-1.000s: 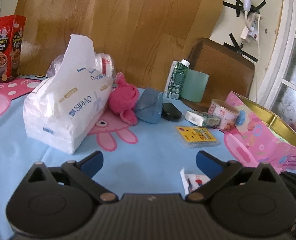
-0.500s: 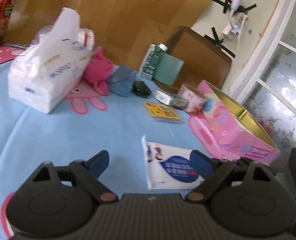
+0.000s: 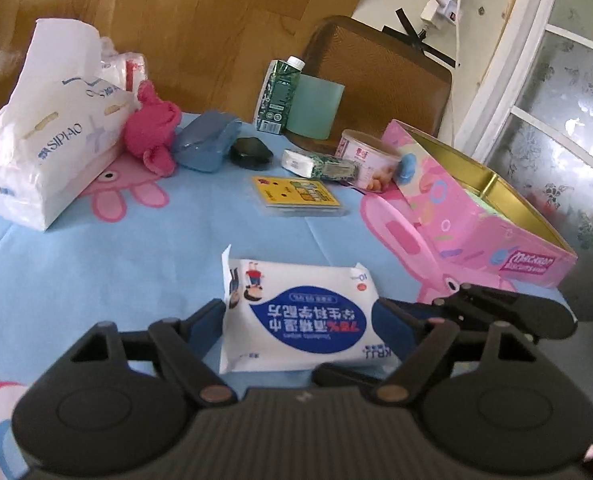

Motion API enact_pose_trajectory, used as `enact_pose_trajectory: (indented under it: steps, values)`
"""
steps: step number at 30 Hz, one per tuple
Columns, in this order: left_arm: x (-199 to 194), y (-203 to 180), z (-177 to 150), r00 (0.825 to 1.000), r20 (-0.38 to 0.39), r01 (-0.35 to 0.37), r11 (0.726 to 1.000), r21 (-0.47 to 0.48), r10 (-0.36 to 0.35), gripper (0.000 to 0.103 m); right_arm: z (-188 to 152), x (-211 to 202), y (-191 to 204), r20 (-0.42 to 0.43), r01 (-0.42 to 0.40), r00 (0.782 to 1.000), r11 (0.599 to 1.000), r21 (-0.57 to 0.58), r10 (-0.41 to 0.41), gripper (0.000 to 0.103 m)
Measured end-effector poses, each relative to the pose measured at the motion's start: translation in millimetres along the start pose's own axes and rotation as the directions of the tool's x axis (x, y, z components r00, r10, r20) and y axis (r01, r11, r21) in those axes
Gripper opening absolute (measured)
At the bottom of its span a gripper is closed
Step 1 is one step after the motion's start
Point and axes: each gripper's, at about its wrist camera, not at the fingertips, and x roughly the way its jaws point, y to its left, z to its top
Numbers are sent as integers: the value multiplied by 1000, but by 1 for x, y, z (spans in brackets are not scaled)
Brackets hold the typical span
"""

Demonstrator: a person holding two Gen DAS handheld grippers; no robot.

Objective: Organize soft objects

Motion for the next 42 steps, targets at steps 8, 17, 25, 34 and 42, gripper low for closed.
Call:
enact_pose_trajectory:
  steps: [8,17,25,34,42]
  values:
    - [-12,-12,3,999,50,18,1000,17,-19,82,-3,-9,2,38,34,999,999,-2,-34,58]
    - [-7,-30,1,998,32,52,996,69,-55,82,-11,-23,-4,41,67,997,998,16,-67,58]
    - [8,-38,-5,997,-27,72,992,101,-69,89,-21,-32,-10,22,96,995,995,21,-97,61]
    - [14,-47,-8,1000,-19,-7,983,185,11,81,-22,-30,-6,39,96,995,995,-4,-96,55]
    - [7,-74,36,994,59,71,971,226,-86,80,-14,-53,-16,189,239,955,971,-23,-231,55]
